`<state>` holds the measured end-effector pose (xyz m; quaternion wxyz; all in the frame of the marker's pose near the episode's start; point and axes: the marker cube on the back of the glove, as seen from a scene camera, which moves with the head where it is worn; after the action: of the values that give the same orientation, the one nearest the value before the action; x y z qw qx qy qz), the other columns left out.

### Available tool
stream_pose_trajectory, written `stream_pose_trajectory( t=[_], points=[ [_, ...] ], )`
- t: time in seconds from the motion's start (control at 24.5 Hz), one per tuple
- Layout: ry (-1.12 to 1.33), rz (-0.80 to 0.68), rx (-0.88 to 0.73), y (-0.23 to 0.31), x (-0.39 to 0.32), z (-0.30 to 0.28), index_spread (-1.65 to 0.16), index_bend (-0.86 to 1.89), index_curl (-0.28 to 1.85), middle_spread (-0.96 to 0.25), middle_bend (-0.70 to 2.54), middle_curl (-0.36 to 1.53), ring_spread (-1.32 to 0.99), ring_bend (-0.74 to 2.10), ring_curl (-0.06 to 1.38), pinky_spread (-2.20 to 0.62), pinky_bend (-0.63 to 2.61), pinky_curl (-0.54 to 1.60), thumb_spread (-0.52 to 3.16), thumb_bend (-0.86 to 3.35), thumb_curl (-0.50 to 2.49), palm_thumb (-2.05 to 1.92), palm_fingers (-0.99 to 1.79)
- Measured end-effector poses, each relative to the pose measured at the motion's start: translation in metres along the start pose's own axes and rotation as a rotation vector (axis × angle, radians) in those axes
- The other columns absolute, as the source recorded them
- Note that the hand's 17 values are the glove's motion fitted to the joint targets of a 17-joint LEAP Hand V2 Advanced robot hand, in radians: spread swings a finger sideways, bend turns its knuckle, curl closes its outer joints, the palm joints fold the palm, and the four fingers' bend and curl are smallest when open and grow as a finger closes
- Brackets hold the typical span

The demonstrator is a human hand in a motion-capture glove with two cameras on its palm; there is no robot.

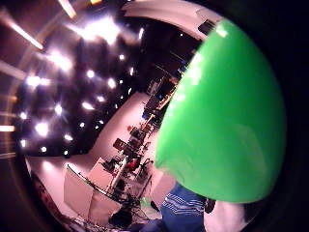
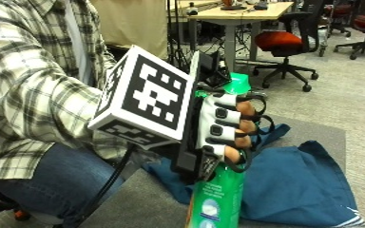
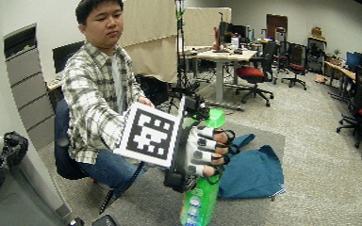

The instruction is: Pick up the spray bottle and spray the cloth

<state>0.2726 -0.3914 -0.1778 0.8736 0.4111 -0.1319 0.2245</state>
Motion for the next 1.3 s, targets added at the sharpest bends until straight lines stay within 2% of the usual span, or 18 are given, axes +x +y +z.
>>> stream_pose_trajectory(
  t=[0.45,1.3],
  points=[
    [0.172,-0.237,-0.135,0.018,-0.044,0.021,-0.26,0.37,0.65,-0.15,0.65,0.56,-0.16,0.61,0.52,-0.13,0.36,0.42,0.2,-0.03,0.78,1.08,1.25],
    [0.403,-0.566,-0.364,0.066,-0.081,0.065,-0.26,0.35,0.68,-0.15,0.64,0.56,-0.16,0.6,0.52,-0.13,0.36,0.44,0.2,-0.03,0.8,1.07,1.26]
  ],
)
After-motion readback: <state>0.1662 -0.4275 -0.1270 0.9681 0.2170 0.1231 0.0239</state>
